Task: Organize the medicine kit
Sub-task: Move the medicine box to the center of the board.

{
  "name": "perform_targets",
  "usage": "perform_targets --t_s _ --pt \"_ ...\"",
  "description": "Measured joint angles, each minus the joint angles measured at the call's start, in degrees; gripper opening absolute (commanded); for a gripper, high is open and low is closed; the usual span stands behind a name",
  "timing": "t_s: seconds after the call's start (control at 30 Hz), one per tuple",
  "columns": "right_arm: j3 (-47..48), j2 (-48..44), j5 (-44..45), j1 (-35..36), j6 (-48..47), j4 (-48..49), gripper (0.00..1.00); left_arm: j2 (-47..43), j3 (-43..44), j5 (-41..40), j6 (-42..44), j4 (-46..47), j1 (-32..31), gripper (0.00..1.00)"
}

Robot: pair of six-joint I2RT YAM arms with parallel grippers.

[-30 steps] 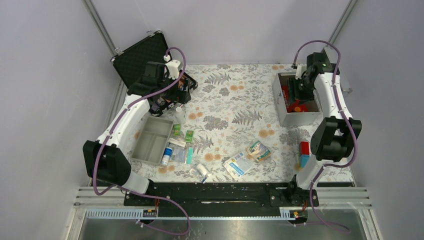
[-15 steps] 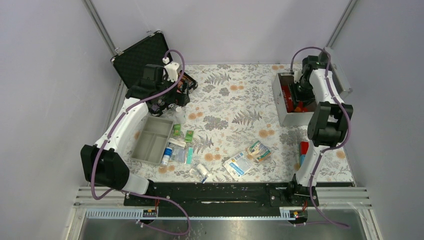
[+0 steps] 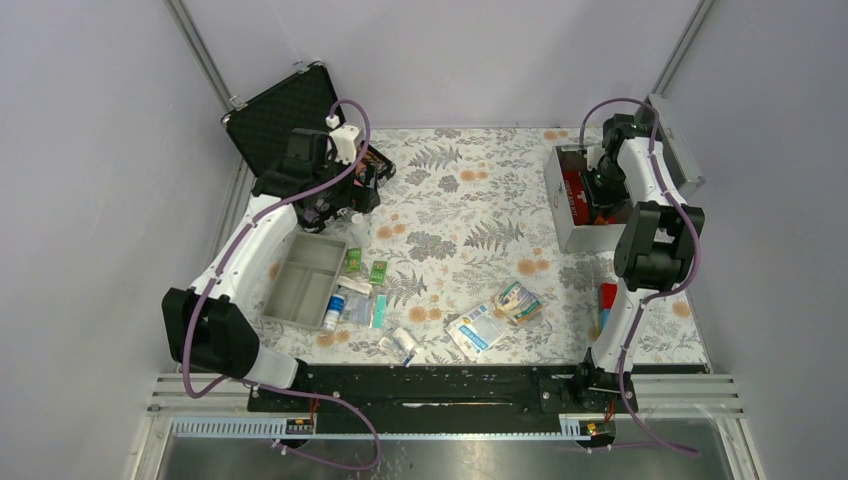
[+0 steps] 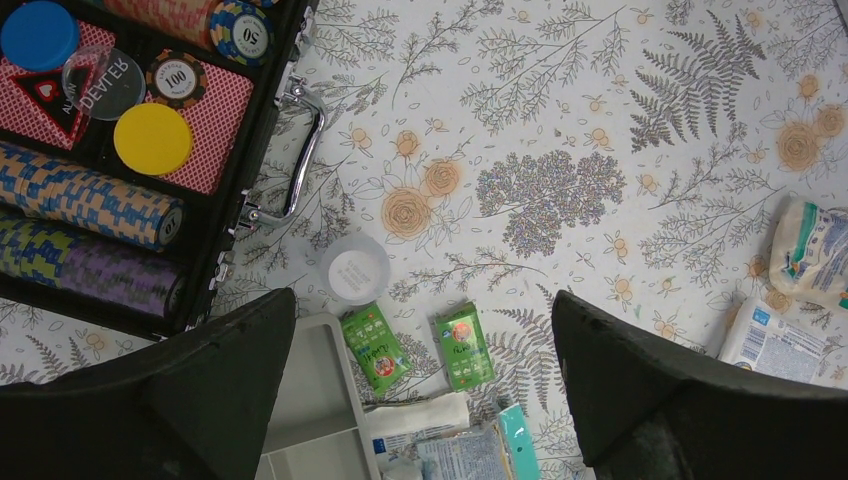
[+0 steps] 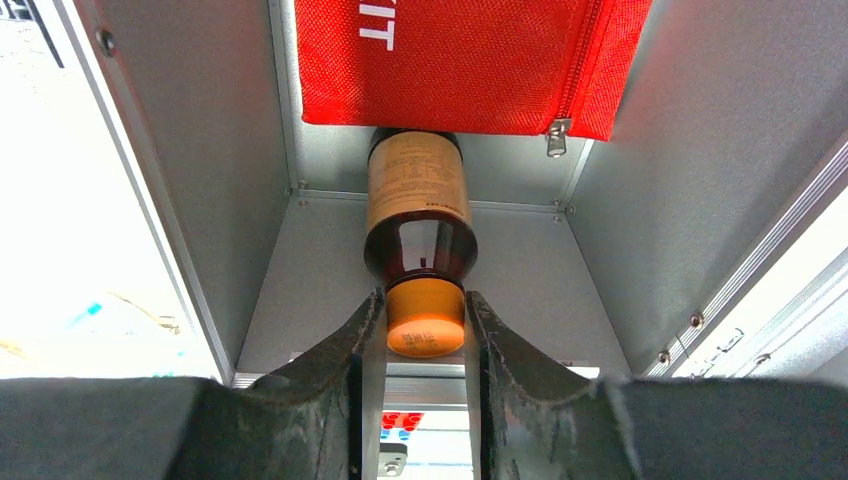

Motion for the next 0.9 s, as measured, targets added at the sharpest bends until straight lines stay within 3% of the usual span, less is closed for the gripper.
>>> perform_targets --t_s 0.13,0.27,0.47,0.9 --pt "0.02 0.02 0.42 0.0 0.0 -0.5 0.31 0.59 0.17 0.09 -0.07 0.04 0.0 0.98" --pt "0.02 0.11 0.98 0.0 0.11 -1.29 0.38 0.76 0.2 0.24 -0.24 0.07 0.0 0.98" --pt "0.57 0.59 1.29 -0.17 0.2 -2.25 0.11 0.76 0.2 0.24 -0.26 0.04 0.0 0.98" --pt "18.03 0.66 -2.69 -0.61 0.79 -6.47 0.0 1.33 0.74 0.74 -0.52 -0.02 0.0 0.98"
